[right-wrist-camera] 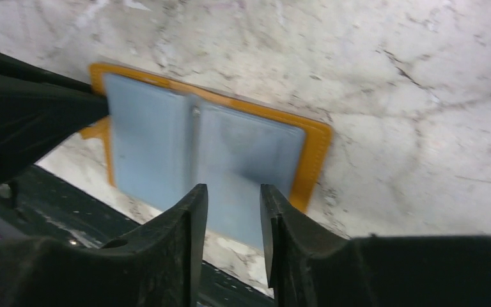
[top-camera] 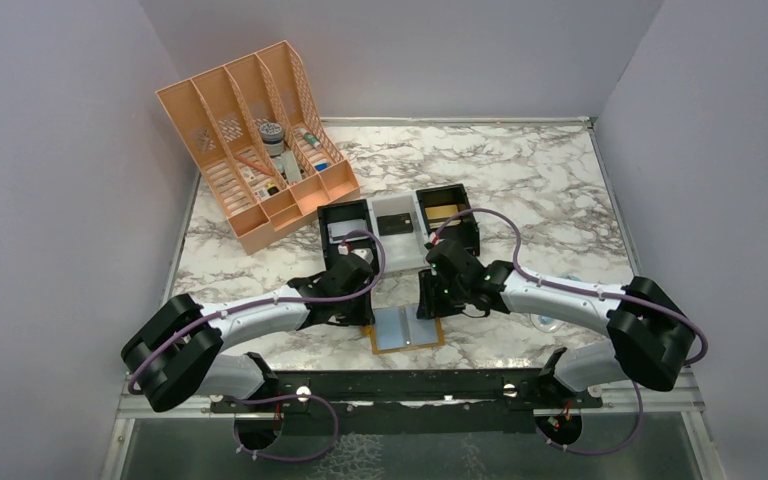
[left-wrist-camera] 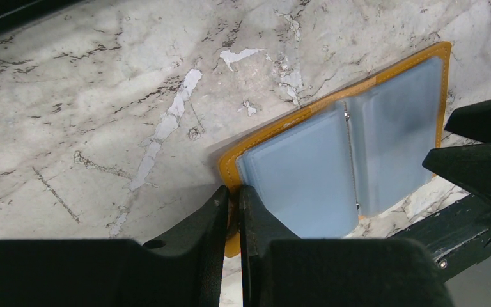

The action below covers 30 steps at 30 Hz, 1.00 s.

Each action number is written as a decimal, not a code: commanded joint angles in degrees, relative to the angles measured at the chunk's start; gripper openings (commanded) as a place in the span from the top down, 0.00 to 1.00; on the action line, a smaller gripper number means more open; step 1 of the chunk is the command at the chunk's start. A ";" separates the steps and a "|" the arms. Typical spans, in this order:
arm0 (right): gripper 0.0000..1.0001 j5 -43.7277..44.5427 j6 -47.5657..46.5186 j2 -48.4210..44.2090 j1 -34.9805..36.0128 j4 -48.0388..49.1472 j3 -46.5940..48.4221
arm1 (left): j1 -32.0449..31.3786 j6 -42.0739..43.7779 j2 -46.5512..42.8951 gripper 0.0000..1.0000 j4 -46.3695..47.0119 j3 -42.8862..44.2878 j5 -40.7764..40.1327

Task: Take the credit cards out of the card holder

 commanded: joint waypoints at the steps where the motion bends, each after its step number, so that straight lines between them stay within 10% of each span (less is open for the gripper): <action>1: 0.61 6.29 1.53 -2.08 0.36 -6.07 0.11 | -0.26 -0.14 -0.83 0.86 0.69 0.32 0.89; 30: 0.91 -5.67 -0.31 2.52 0.39 6.92 -1.04 | -0.24 0.29 0.40 0.86 1.80 0.24 2.36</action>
